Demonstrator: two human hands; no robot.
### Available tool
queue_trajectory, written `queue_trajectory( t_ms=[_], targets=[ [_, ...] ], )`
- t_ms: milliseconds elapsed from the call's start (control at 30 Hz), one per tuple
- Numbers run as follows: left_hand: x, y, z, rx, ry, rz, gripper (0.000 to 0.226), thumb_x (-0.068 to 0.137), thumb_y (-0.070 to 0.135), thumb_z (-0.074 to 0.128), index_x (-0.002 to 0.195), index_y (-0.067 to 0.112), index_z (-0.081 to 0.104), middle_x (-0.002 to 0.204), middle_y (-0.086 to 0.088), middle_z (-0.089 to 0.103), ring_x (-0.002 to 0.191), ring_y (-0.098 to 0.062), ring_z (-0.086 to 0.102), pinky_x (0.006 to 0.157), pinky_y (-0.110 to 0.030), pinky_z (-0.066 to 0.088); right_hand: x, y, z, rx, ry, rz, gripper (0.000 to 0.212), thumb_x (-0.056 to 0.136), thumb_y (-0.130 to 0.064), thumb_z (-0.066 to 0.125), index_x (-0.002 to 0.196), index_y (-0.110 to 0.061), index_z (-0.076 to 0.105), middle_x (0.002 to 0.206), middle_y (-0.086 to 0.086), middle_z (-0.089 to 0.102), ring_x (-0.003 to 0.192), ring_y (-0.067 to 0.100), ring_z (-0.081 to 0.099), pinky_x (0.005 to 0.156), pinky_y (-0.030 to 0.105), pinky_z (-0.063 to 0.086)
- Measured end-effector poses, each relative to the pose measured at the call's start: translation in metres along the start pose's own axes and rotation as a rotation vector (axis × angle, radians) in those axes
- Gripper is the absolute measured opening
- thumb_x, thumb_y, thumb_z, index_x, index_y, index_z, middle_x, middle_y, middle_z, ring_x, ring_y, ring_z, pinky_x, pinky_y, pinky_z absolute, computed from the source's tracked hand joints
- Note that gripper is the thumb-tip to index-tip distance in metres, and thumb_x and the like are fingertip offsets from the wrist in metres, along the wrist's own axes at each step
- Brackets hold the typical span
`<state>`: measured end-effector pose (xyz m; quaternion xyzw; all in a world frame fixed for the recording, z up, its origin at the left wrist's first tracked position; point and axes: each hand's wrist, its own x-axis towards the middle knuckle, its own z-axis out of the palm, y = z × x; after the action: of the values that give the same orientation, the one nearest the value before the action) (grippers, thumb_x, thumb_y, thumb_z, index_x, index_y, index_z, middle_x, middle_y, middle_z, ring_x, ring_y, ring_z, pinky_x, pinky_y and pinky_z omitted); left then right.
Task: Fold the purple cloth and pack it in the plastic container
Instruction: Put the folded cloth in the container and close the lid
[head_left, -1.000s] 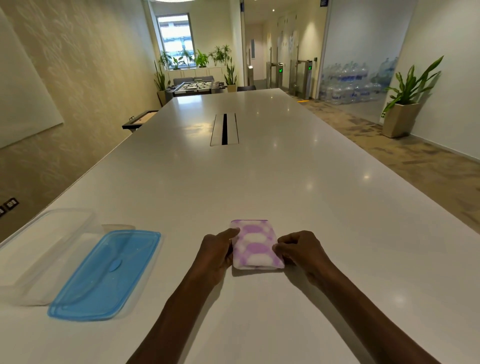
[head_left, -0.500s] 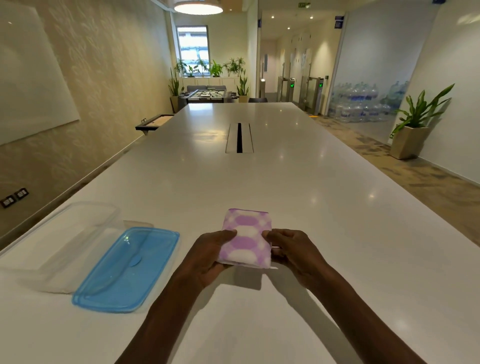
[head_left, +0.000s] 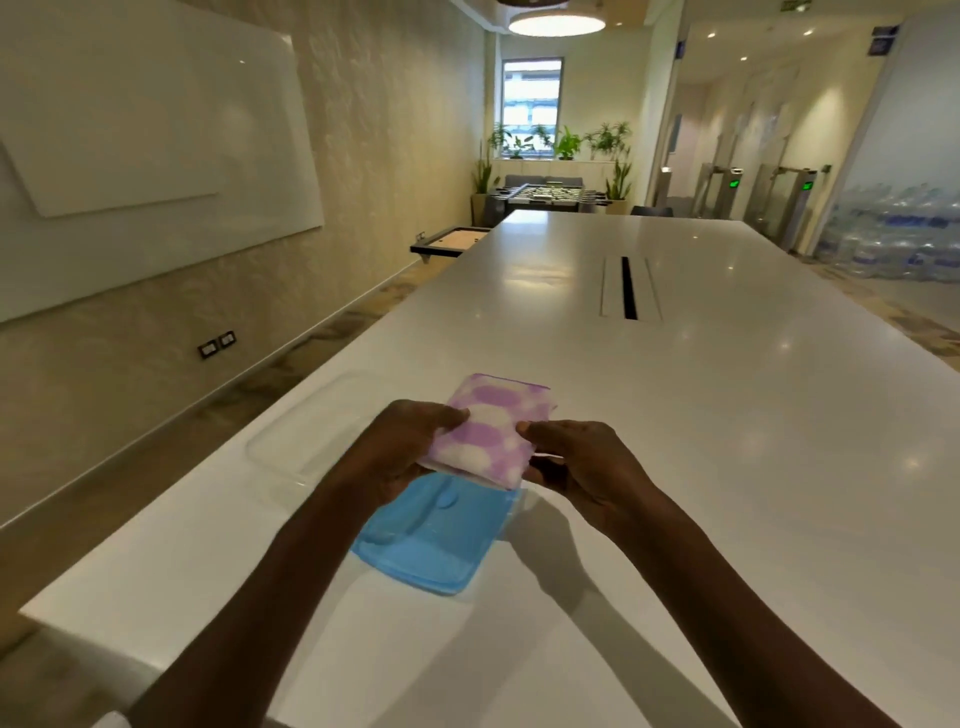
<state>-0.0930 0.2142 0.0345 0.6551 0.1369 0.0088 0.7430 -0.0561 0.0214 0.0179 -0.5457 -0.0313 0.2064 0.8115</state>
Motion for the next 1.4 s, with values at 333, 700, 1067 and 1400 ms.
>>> queue_trajectory(
  t_ms=[333,700,1067,1400],
  targets=[
    [0.045,0.030,-0.146,0.987,0.580,0.422,0.027,0.092,0.010,0.046,0.073,0.002,0.063,0.078,-0.019,0.068,0.077,-0.036,0.062,0.067,-0.036,0.040,0.069,0.021,0.128,-0.136,0.020,0.013,0.042,0.079,0.004,0.074,0.116,0.008,0.053,0.107,0.030,0.067,0.080,0.034,0.073,0.065,0.037,0.063],
    [0.072,-0.010,-0.176,1.213,0.515,0.499,0.026,0.093,0.008,0.043,0.078,-0.003,0.061,0.087,-0.029,0.068,0.081,-0.046,0.063,0.066,-0.040,0.044,0.120,0.048,0.185,-0.742,0.098,-0.040,0.073,0.080,-0.003,0.073,0.135,-0.009,0.024,0.115,0.017,0.056,0.099,0.036,0.065,0.085,0.048,0.059],
    [0.081,-0.018,-0.176,1.073,0.481,0.340,0.031,0.097,0.013,0.043,0.108,-0.003,0.067,0.108,-0.020,0.072,0.089,-0.034,0.067,0.082,-0.043,0.056,0.142,0.068,0.203,-1.231,0.049,0.031,0.084,0.091,-0.014,0.062,0.146,0.011,0.003,0.119,0.022,0.064,0.095,0.031,0.069,0.081,0.029,0.057],
    [0.083,-0.017,-0.177,1.107,0.460,0.326,0.032,0.098,0.016,0.041,0.102,0.000,0.068,0.110,-0.019,0.071,0.089,-0.034,0.066,0.079,-0.042,0.055,0.138,0.044,0.191,-1.635,-0.229,-0.538,0.010,0.086,-0.004,0.067,0.081,0.004,0.066,0.061,0.002,0.058,0.051,0.018,0.062,0.040,0.014,0.030]
  ],
)
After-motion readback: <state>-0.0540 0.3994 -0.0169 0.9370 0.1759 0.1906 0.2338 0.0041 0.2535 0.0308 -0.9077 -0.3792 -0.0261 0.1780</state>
